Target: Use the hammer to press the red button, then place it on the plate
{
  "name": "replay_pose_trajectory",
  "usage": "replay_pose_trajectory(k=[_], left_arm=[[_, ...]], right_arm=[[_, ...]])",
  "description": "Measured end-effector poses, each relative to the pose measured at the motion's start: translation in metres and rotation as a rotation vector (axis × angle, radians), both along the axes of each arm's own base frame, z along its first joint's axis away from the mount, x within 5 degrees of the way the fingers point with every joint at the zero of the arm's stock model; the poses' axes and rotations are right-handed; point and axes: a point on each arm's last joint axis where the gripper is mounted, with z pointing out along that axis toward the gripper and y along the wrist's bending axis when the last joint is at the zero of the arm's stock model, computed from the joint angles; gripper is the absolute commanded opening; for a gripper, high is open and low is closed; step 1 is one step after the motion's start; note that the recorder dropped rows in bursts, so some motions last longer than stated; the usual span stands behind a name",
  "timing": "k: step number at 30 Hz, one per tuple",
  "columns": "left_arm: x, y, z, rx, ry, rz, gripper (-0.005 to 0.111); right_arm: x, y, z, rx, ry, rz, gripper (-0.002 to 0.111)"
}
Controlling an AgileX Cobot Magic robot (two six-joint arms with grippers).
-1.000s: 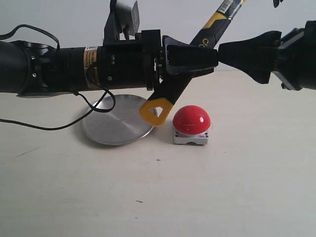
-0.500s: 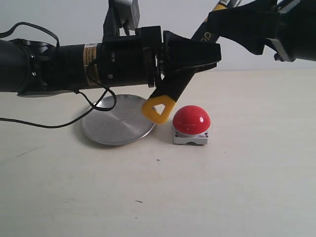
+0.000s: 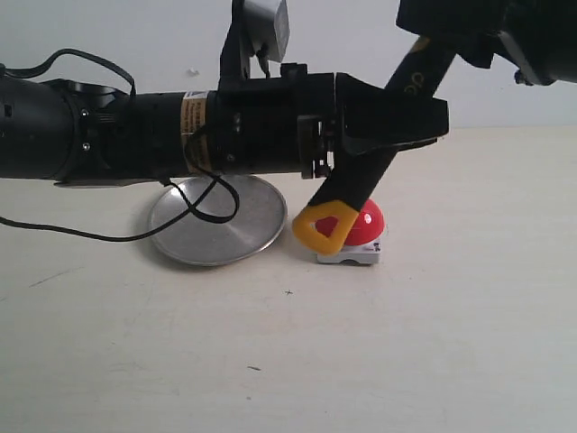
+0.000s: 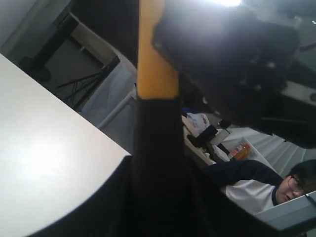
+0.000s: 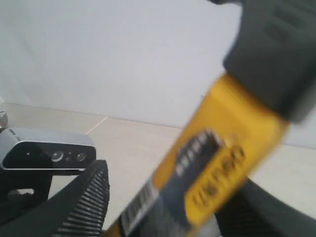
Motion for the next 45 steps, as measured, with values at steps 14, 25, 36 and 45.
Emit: replay_pose_trajectory(k=[14, 25, 36, 45], left_arm=[[-0.002, 0.000, 0.002, -0.020, -0.074, -0.017, 0.000], [0.000, -0.001, 0.001, -0.010, -0.102, 0.009, 0.026], [0.003, 0.000, 0.004, -0.002, -0.211, 0.057, 0.078], [0.012, -0.015, -0.020, 0.321, -0.451, 0.260, 0.078]], right_arm=[[0.001, 0.002, 0.014, 0.174, 0.058, 0.006, 0.011], [0.003, 0.000, 0.012, 0.206, 0.095, -0.052, 0.000], [0.016, -0.030, 0.001, 0.081, 0.112, -0.391, 0.000], [0.017, -0.047, -0.002, 0.050, 0.127, -0.586, 0.000]])
